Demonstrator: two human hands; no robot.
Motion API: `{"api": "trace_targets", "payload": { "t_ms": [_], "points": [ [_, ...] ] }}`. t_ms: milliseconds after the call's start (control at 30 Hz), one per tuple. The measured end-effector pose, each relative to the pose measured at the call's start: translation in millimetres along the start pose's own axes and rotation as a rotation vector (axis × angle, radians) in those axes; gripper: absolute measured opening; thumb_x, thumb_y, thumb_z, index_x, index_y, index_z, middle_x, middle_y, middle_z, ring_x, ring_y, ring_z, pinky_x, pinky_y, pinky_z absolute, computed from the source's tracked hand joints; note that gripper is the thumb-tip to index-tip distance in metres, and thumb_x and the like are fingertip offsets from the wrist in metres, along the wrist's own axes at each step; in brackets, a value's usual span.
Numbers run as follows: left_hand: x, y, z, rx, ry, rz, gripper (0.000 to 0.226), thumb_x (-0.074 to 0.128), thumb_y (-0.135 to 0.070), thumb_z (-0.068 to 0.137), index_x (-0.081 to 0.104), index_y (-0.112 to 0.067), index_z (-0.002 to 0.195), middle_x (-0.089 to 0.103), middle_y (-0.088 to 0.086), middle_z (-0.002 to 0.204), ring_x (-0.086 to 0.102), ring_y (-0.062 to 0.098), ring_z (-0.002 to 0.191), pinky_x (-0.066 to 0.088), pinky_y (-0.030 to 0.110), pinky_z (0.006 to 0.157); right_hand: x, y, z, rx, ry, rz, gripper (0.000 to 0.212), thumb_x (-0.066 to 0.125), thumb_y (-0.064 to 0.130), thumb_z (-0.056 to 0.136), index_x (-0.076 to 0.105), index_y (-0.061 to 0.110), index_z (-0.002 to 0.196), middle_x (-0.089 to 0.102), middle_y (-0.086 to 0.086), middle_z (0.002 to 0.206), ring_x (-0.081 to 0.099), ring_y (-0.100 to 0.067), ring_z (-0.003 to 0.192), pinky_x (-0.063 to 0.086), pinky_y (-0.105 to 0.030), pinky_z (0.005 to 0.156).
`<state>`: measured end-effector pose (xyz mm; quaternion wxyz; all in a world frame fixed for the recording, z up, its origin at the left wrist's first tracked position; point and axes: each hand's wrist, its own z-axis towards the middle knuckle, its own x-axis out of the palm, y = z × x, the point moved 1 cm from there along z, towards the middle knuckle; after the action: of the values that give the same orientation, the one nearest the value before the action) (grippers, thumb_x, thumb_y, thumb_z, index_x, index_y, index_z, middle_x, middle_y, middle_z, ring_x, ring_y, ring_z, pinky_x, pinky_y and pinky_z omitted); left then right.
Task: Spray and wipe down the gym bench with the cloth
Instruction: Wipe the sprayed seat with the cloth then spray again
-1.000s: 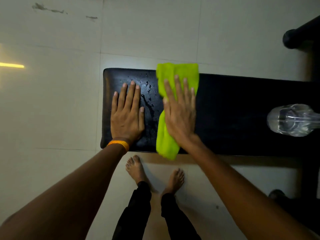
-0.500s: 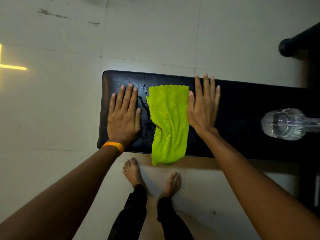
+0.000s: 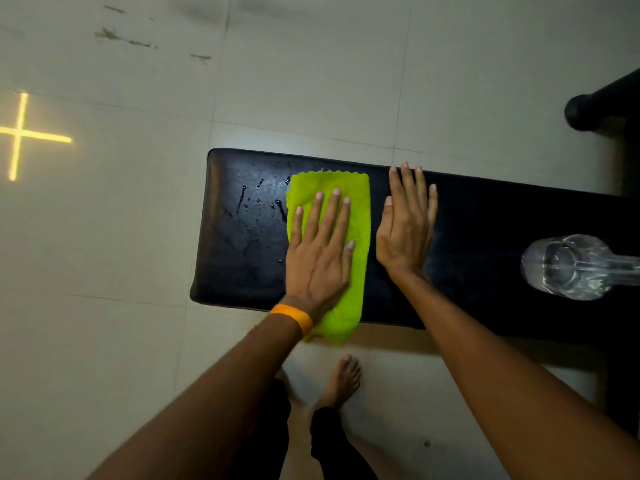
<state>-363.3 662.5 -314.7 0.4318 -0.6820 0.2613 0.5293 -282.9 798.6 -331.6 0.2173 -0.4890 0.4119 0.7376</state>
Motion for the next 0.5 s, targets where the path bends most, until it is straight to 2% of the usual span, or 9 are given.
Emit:
{"api": "trace_targets", "payload": {
  "t_ms": [100,200,333,433,500],
  "points": [
    [-9,29,31,0.05,0.016,0.046,0.064,0.033,-0.039,0.103,0.02,-0.015,0.16,0.015,0.006,0.168,0.009,0.027,0.156,0.007,0.049,0.126,1,0,-1,-0.014,-0.01,-0.028,0.049,0.038,0.018,0.101,0.048,0.01,0.148,0.043,-0.009,0.157,0.032,-0.026,0.15,0.017,-0.049,0.125],
    [-18,53,59,0.024,0.025,0.047,0.063,0.028,-0.04,0.103,0.02,-0.015,0.16,0.017,0.008,0.168,0.01,0.027,0.156,0.006,0.048,0.127,1,2,-2,-0.014,0.002,-0.046,0.049,0.037,0.02,0.102,0.047,0.01,0.149,0.042,-0.009,0.158,0.031,-0.026,0.151,0.017,-0.049,0.125],
    [-19,34,47,-0.072,0.027,0.083,0.065,0.025,-0.04,0.103,0.014,-0.012,0.161,0.011,0.012,0.169,0.006,0.03,0.156,0.005,0.053,0.126,0,4,-2,-0.015,-0.012,-0.065,0.048,0.038,0.02,0.102,0.047,0.01,0.149,0.042,-0.009,0.158,0.032,-0.027,0.15,0.017,-0.049,0.125],
    [-13,17,15,0.06,0.075,0.13,0.067,0.028,-0.041,0.104,0.014,-0.008,0.16,0.009,0.013,0.168,0.006,0.03,0.156,0.008,0.055,0.125,-1,4,-2,-0.018,-0.006,-0.086,0.049,0.038,0.02,0.102,0.046,0.011,0.149,0.041,-0.009,0.158,0.031,-0.026,0.151,0.016,-0.048,0.126],
    [-18,40,18,0.125,0.079,0.148,0.066,0.031,-0.039,0.103,0.017,-0.009,0.16,0.014,0.013,0.168,0.012,0.029,0.156,0.011,0.053,0.125,-1,3,-2,-0.019,-0.003,-0.087,0.049,0.038,0.021,0.102,0.045,0.011,0.15,0.04,-0.008,0.159,0.03,-0.026,0.151,0.016,-0.048,0.126]
  ]
}}
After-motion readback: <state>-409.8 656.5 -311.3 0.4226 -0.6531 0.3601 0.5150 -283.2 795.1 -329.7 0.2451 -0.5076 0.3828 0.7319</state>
